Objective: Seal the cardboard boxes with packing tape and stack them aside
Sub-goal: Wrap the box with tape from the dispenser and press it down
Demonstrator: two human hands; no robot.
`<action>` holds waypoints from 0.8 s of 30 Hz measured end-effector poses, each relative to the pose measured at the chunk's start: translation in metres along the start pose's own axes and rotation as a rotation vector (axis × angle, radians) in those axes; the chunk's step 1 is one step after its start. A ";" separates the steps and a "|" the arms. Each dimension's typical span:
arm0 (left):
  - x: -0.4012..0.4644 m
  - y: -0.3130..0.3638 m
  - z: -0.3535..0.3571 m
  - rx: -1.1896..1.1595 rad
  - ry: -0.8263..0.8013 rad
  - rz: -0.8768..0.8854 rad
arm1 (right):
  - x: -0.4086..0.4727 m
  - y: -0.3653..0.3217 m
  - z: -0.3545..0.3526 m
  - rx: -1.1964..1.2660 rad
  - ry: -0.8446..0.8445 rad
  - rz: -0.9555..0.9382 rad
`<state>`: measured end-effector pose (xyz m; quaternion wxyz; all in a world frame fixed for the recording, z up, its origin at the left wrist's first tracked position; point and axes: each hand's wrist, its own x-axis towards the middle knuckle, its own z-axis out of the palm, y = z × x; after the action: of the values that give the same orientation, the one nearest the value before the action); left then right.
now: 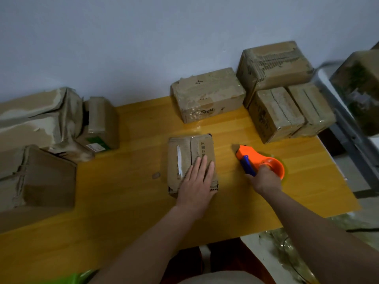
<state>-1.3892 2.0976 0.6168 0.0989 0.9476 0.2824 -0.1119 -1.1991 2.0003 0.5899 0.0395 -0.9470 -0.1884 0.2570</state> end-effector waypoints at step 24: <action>0.050 -0.003 -0.134 -1.574 -0.084 -0.332 | 0.022 0.003 -0.140 0.500 -0.788 -0.775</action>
<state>-1.3292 2.1594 0.7311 0.7301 0.5407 0.4118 0.0711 -1.1102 2.0086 0.7003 0.2789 -0.6049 -0.4539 0.5918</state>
